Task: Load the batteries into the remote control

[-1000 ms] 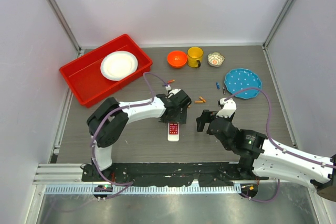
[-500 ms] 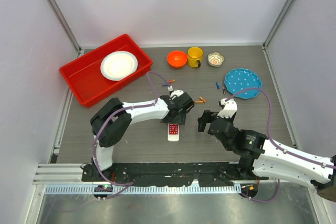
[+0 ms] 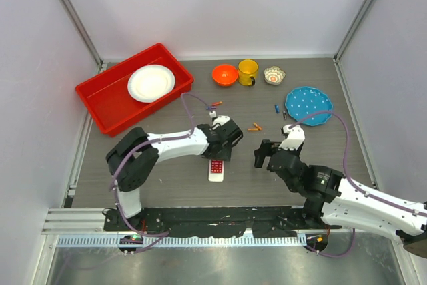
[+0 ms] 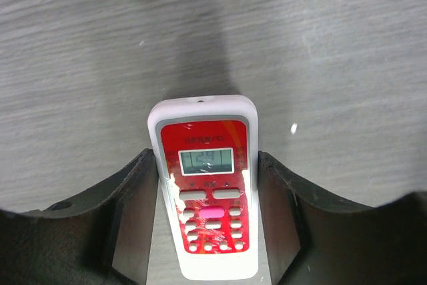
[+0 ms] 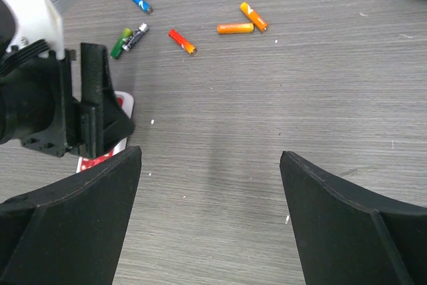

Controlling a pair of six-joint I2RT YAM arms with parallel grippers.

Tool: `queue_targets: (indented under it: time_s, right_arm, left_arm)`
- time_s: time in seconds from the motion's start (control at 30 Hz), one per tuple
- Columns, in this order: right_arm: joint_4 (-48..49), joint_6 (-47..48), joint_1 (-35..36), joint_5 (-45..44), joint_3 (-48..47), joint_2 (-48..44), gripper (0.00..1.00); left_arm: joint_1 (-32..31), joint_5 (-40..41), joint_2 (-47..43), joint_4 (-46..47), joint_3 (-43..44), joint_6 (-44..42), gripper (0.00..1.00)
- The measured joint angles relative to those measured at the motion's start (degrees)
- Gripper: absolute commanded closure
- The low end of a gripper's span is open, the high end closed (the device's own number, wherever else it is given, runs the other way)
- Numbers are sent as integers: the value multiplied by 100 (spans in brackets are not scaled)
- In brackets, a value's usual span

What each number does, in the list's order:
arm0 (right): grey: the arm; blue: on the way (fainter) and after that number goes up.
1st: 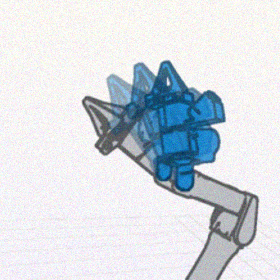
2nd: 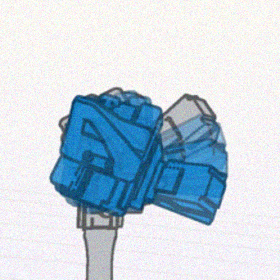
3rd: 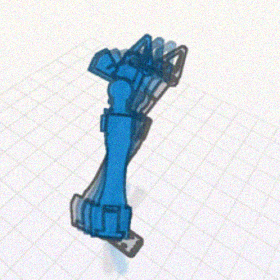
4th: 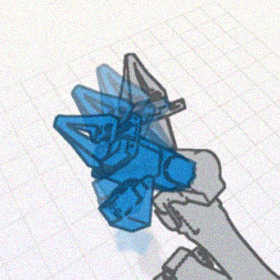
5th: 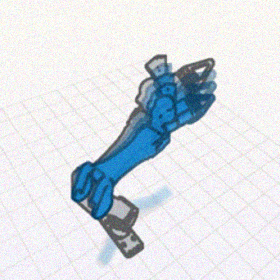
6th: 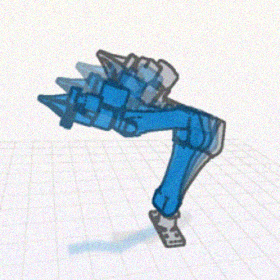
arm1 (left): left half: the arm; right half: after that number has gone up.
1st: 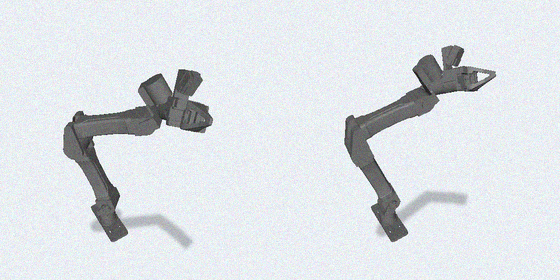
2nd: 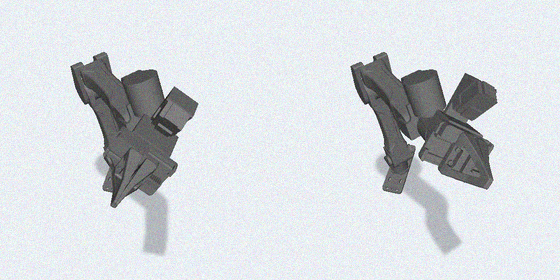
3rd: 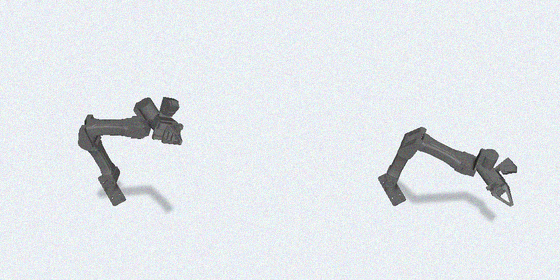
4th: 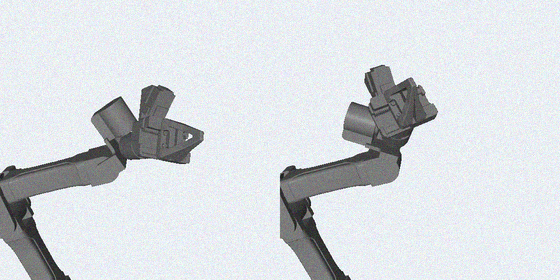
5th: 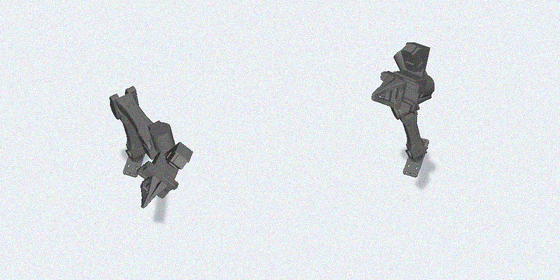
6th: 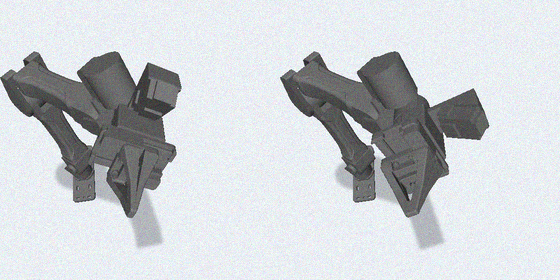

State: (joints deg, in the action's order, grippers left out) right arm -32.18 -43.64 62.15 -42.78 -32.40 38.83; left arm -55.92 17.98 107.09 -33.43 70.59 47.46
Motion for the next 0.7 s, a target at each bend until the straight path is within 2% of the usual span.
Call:
queue_targets:
  time_s: [0.07,0.13,0.2,0.27,0.33,0.47,0.57,0.7]
  right_arm:
    - [-13,74,0,-7,-90,0,10]
    - [-15,138,0,-37,-221,2,10]
    - [15,153,0,-92,-343,-17,10]
    - [120,162,0,-111,-382,-92,10]
    - [275,199,-2,-50,-382,-234,10]
    - [723,361,-2,295,-382,-461,9]
    - [1064,490,-2,684,-415,-474,9]
    - [1478,557,-2,1165,-479,-302,8]
  left_arm:
    - [-2,9,-319,20,-227,-22,85]
    - [0,11,-839,160,-514,-57,94]
    - [17,4,-1711,461,-918,-151,100]
    - [57,-4,-2557,813,-1237,-199,100]
    - [138,-98,-3449,1460,-1626,-284,100]
    - [444,-420,-4688,2695,-2463,-352,100]
    - [903,-981,-5163,3609,-3108,-116,100]
    - [1902,-2070,-5180,5755,-4251,658,100]
